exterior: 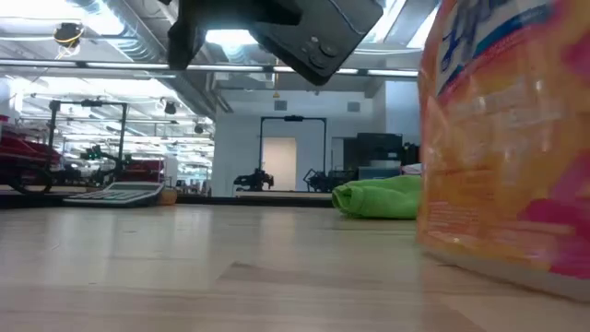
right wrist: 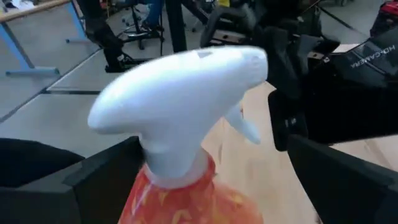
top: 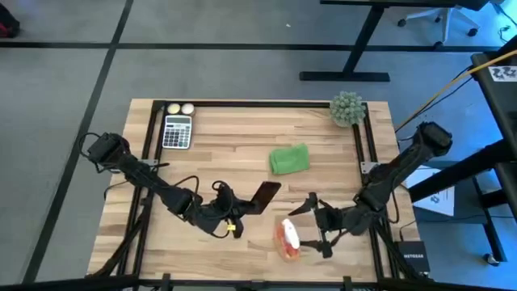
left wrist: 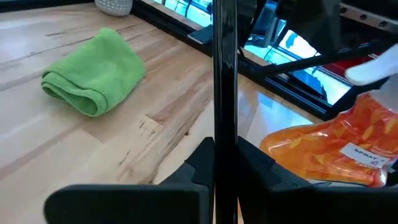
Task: Apply microfiber cloth
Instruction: Spray the black cellphone using the cleaning bottle
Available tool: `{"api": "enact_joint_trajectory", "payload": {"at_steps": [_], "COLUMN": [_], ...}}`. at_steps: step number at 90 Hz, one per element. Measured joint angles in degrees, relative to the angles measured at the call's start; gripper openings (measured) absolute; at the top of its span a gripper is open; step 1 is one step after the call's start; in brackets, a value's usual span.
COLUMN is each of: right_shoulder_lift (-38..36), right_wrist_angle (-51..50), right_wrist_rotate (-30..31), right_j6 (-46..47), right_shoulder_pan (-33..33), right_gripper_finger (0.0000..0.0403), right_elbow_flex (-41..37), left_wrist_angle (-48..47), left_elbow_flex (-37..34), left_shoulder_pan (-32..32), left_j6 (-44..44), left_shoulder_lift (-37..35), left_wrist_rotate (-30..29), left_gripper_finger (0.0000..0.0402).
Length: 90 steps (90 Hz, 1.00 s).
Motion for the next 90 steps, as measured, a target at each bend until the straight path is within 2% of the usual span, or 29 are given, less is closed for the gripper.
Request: {"api": "enact_joint_trajectory", "payload": {"at_steps": [38,63,79,90], "right_shoulder_lift": [4.9,5.6,5.6,5.6], "right_wrist_angle": [10.3,12.2,12.3,12.4], "right_wrist_rotate": [-1.5,-2.5,-2.5,-2.5], "right_j6": [-6.9,-7.8,-7.8,-7.8], "right_shoulder_pan": [-1.8,-2.1,-2.1,-2.1], "right_gripper_finger": [0.0388,0.0386,0.0362,0.0334], "right_elbow_flex": [0.0,0.0,0.0,0.0], "left_wrist_angle": [0.9,11.5,17.2,20.4], "left_elbow_flex": [0.0,0.0,0.0,0.0], "left_shoulder_pan": [1.9,4.5,5.1,5.7], "left_j6": [0.9,8.0,14.8,18.8], "left_shoulder_lift": [0.0,1.8,1.8,1.8], "left_wrist_rotate": [1.2,5.4,7.2,11.5], "left_gripper_finger": [0.0017,0.0017,0.0017,0.0017]}}
